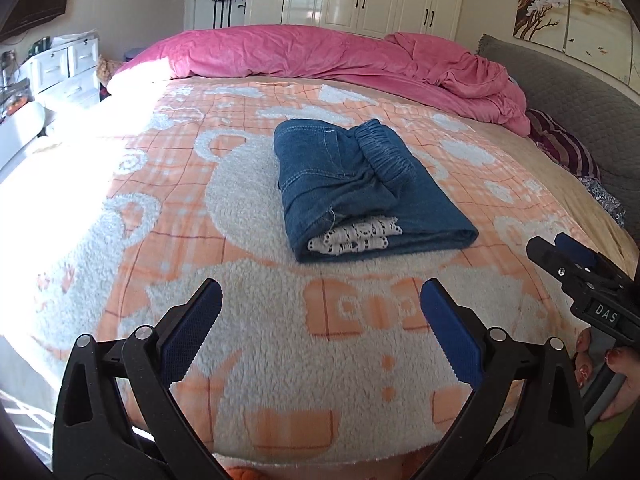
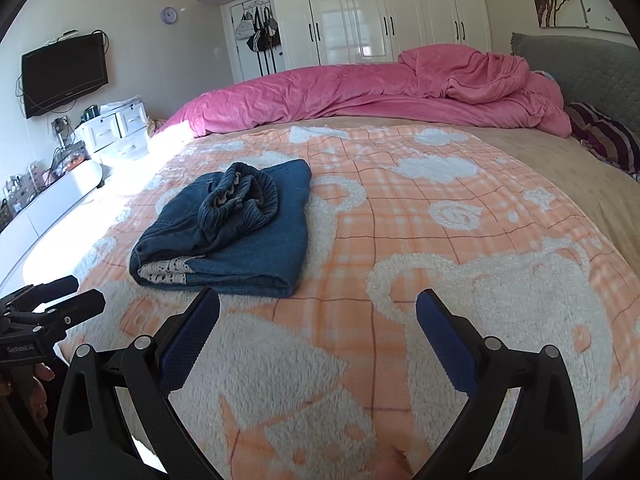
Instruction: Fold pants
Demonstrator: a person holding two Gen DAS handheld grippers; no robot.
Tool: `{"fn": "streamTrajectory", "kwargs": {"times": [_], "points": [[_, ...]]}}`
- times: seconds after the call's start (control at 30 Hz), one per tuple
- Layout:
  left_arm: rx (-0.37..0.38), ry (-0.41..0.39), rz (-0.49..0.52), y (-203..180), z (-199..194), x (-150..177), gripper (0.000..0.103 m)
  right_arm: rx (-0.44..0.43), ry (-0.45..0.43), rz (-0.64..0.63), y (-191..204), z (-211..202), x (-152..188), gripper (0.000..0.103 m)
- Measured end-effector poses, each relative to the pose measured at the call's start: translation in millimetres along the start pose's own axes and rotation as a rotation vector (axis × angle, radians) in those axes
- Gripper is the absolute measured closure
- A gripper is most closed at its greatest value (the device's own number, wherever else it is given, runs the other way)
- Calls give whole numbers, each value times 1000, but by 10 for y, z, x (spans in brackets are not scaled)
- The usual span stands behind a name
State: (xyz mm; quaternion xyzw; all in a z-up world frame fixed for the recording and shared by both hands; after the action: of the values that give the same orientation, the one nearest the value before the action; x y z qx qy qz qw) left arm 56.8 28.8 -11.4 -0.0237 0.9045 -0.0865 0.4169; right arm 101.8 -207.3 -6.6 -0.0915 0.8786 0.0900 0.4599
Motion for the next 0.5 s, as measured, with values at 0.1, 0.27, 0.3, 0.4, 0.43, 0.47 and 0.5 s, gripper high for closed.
{"fn": "streamTrajectory", "kwargs": {"times": [0.1, 0.27, 0.3, 0.4, 0.43, 0.47, 0.5], "points": [[-11, -8, 5, -24, -59, 44, 10, -1, -32, -1, -8, -103, 17, 5], [-16, -12, 7, -54, -134, 122, 10, -1, -55, 8, -43, -221, 54, 5], [-16, -12, 6, -60, -145, 133, 10, -2, -50, 8, -49, -231, 71, 5], [-19, -13, 6, -70, -179, 166, 10, -1, -39, 5, -51, -256, 117, 5], [-19, -12, 5, -79, -193, 182, 10, -1, -37, 3, -52, -263, 130, 5], [-19, -12, 6, -86, -206, 199, 10, 1, -37, 3, -53, -275, 141, 5], [-20, -11, 6, -95, -218, 218, 10, 2, -39, 3, -54, -290, 145, 5]]}}
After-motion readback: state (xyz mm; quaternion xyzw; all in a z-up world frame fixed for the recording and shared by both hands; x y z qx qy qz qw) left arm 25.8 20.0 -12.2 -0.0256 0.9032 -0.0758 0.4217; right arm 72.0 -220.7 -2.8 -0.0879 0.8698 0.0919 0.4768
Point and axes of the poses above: each gripper's, at about its wrist camera, not at the fingertips, and z roughly the way its jaws point, y to its left, x to its underside, the point moved 1 cm from there along z, roughly the way its jaws point, and after that the axes turned 6 degrees about x, right-handed, at the moved point
